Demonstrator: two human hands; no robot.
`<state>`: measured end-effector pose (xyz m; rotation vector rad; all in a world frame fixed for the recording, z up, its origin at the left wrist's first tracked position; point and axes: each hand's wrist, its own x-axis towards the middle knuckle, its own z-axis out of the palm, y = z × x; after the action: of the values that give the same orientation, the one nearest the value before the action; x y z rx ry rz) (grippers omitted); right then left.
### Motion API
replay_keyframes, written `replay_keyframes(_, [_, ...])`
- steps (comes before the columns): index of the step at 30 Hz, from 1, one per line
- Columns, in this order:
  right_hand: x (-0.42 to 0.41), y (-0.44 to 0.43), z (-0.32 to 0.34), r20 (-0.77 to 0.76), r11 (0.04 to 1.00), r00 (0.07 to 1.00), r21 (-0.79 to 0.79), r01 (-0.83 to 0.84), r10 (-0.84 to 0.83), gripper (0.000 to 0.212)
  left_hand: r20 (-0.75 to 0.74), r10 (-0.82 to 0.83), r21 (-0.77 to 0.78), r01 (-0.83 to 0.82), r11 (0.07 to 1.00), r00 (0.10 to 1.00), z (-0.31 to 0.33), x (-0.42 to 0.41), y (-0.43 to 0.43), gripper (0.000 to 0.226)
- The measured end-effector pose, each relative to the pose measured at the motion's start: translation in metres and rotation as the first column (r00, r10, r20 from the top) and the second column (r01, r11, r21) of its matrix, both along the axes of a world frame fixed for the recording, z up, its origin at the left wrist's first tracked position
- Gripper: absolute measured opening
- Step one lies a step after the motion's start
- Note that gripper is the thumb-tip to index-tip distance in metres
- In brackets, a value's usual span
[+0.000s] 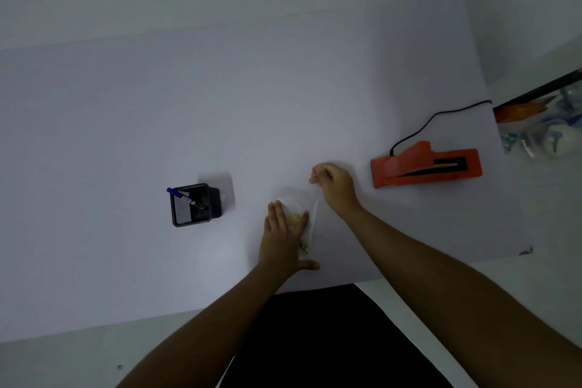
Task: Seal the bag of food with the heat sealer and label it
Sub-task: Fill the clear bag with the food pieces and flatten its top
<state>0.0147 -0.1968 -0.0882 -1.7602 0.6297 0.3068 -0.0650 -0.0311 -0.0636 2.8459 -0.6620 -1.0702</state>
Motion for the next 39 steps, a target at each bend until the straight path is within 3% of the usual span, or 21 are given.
replay_keyframes(3, [-0.028, -0.003, 0.005, -0.010, 0.973, 0.992, -0.191, -0.128, 0.129, 0.021, -0.002, -0.001, 0.002, 0.001, 1.000, 1.000, 0.000, 0.001, 0.000, 0.128])
replay_keyframes(6, [-0.044, 0.006, 0.006, -0.058, 0.948, 0.982, -0.256, -0.187, 0.178, 0.027, 0.005, -0.001, 0.003, 0.001, 1.000, 1.000, 0.001, 0.001, -0.002, 0.129])
replay_keyframes(12, [-0.036, 0.024, 0.006, -0.202, 0.951, 0.959, -0.197, -0.239, 0.199, 0.035, -0.030, 0.050, -0.042, -0.051, 0.998, 0.998, 0.001, 0.000, -0.004, 0.131])
replay_keyframes(16, [-0.032, 0.023, 0.004, -0.215, 0.940, 0.956, -0.234, -0.247, 0.198, 0.017, -0.093, 0.081, -0.089, -0.089, 0.992, 0.992, 0.004, 0.003, -0.003, 0.127])
replay_keyframes(18, [-0.035, 0.020, 0.006, -0.210, 0.953, 0.961, -0.202, -0.224, 0.181, 0.013, -0.117, 0.137, -0.144, -0.153, 0.978, 0.984, 0.005, 0.005, 0.000, 0.115])
replay_keyframes(20, [-0.041, 0.015, 0.008, -0.213, 0.969, 0.961, -0.137, -0.205, 0.173, 0.012, -0.080, 0.258, -0.252, -0.270, 0.929, 0.963, 0.009, 0.007, 0.009, 0.087])
replay_keyframes(22, [-0.049, 0.009, 0.012, -0.217, 0.980, 0.963, -0.083, -0.181, 0.159, 0.010, -0.077, 0.465, -0.340, -0.461, 0.820, 0.882, 0.009, 0.011, 0.024, 0.068])
replay_keyframes(25, [-0.062, 0.003, 0.024, -0.196, 0.987, 0.968, -0.012, -0.162, 0.156, 0.010, -0.208, 0.613, -0.466, -0.628, 0.623, 0.762, 0.010, 0.022, 0.045, 0.054])
replay_keyframes(28, [-0.078, 0.001, 0.041, -0.166, 0.985, 0.971, 0.050, -0.167, 0.173, 0.014, -0.408, 0.550, -0.504, -0.682, 0.529, 0.729, 0.020, 0.032, 0.050, 0.045])
replay_keyframes(30, [-0.088, 0.000, 0.052, -0.154, 0.985, 0.974, 0.071, -0.160, 0.169, 0.015, -0.433, 0.530, -0.551, -0.679, 0.485, 0.729, 0.023, 0.036, 0.050, 0.023])
replay_keyframes(32, [-0.097, -0.002, 0.061, -0.137, 0.987, 0.979, 0.076, -0.140, 0.149, 0.015, -0.469, 0.495, -0.574, -0.679, 0.459, 0.731, 0.028, 0.040, 0.051, 0.026])
replay_keyframes(35, [-0.109, -0.007, 0.071, -0.105, 0.990, 0.986, 0.073, -0.121, 0.128, 0.007, -0.469, 0.362, -0.591, -0.591, 0.550, 0.806, 0.029, 0.045, 0.050, 0.045])
replay_keyframes(37, [-0.115, -0.010, 0.077, -0.078, 0.990, 0.989, 0.070, -0.119, 0.124, 0.006, -0.411, 0.277, -0.607, -0.487, 0.628, 0.869, 0.029, 0.044, 0.045, 0.031])
replay_keyframes(39, [-0.120, -0.015, 0.080, -0.057, 0.992, 0.993, 0.067, -0.104, 0.107, 0.007, -0.409, 0.265, -0.628, -0.480, 0.612, 0.873, 0.030, 0.044, 0.036, 0.009])
